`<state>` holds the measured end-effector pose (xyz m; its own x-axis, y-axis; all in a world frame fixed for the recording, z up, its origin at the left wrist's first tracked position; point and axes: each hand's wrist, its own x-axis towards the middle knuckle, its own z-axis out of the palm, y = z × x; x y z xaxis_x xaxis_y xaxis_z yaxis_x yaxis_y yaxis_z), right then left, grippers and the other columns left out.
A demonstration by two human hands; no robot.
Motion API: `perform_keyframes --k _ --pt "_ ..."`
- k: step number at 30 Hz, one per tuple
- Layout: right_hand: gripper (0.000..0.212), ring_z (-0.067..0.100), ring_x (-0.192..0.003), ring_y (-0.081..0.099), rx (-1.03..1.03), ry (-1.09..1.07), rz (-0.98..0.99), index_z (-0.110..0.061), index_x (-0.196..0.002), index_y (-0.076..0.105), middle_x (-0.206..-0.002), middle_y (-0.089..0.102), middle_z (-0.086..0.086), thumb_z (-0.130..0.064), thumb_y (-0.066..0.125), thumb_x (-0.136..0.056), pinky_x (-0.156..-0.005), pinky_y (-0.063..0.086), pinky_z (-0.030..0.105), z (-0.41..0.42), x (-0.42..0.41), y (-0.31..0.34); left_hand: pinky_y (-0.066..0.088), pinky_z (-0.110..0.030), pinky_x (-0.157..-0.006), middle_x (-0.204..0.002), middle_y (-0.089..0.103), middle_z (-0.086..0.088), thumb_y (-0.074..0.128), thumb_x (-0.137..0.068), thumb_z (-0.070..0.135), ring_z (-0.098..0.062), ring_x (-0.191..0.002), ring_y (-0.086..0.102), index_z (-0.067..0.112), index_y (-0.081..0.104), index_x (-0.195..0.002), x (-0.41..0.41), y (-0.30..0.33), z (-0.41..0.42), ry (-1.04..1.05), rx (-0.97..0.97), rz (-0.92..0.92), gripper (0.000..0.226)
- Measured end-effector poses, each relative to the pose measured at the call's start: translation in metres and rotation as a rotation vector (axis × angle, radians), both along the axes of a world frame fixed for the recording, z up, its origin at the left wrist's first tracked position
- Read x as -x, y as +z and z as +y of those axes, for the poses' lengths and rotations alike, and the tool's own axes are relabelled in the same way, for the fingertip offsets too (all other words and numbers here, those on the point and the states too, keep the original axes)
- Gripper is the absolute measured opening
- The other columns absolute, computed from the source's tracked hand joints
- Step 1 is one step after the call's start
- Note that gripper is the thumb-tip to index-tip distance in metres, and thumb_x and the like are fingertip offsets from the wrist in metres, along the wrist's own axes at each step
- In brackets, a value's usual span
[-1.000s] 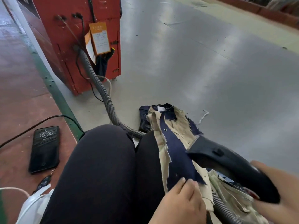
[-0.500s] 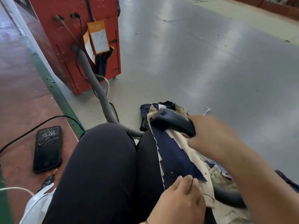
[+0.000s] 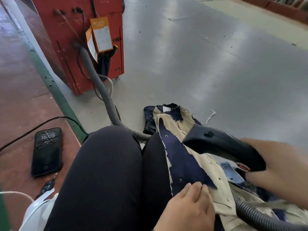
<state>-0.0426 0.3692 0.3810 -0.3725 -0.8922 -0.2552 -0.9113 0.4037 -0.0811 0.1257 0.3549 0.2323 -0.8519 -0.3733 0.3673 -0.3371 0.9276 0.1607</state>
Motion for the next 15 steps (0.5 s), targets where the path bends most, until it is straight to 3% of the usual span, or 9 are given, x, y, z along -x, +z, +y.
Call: perform_keyframes --k 2,3,5,7,11,15 --pt "0.054 0.004 -0.051 0.053 -0.105 0.029 0.009 -0.071 -0.086 0.04 -0.068 0.058 -0.036 -0.032 0.053 -0.051 -0.051 0.046 0.031 0.006 -0.011 -0.008 0.054 -0.02 -0.075 -0.083 0.074 0.008 0.056 -0.073 0.016 -0.005 -0.075 0.068 0.025 0.077 -0.073 0.001 -0.001 -0.001 -0.021 -0.011 0.023 0.023" --pt "0.05 0.001 -0.053 0.051 -0.143 0.043 0.017 -0.069 -0.087 0.038 -0.068 0.06 -0.025 -0.033 0.055 -0.056 -0.05 0.042 0.025 0.006 -0.016 -0.011 0.054 -0.019 -0.074 -0.082 0.073 0.008 0.06 -0.069 0.017 -0.005 -0.073 0.067 0.025 0.077 -0.071 0.001 -0.001 -0.002 -0.024 -0.016 0.033 0.019" --pt "0.032 -0.001 -0.054 0.046 -0.175 0.041 0.074 -0.055 -0.082 0.039 -0.062 0.054 -0.009 -0.034 0.06 -0.07 -0.046 0.03 0.019 0.0 -0.025 -0.015 0.053 -0.017 -0.071 -0.08 0.073 0.01 0.065 -0.063 0.018 -0.003 -0.069 0.066 0.025 0.077 -0.07 0.002 0.001 -0.004 -0.013 -0.026 0.036 0.015" --pt "0.026 -0.002 -0.056 0.042 -0.163 0.015 0.117 -0.042 -0.076 0.036 -0.067 0.049 -0.01 -0.031 0.06 -0.076 -0.045 0.024 0.018 -0.012 -0.034 -0.015 0.051 -0.016 -0.067 -0.077 0.072 0.011 0.062 -0.065 0.019 -0.002 -0.066 0.065 0.025 0.076 -0.067 0.001 0.004 -0.006 -0.001 -0.046 0.037 0.015" --pt "0.02 0.009 -0.062 0.05 -0.111 -0.025 0.049 -0.032 -0.087 0.046 -0.074 0.054 -0.01 -0.023 0.06 -0.076 -0.049 0.033 0.025 -0.04 -0.044 -0.019 0.049 -0.013 -0.063 -0.071 0.069 0.015 0.058 -0.07 0.016 -0.001 -0.064 0.063 0.025 0.074 -0.063 0.002 0.006 -0.008 0.006 -0.058 0.065 0.02" --pt "0.016 0.009 -0.058 0.05 -0.046 0.022 0.028 -0.03 -0.082 0.048 -0.068 0.051 -0.009 -0.02 0.06 -0.08 -0.05 0.034 0.024 -0.081 -0.043 -0.028 0.048 -0.012 -0.064 -0.072 0.067 0.017 0.072 -0.064 0.025 0.0 -0.067 0.062 0.028 0.074 -0.066 -0.003 0.007 -0.011 -0.002 0.0 0.05 0.003"
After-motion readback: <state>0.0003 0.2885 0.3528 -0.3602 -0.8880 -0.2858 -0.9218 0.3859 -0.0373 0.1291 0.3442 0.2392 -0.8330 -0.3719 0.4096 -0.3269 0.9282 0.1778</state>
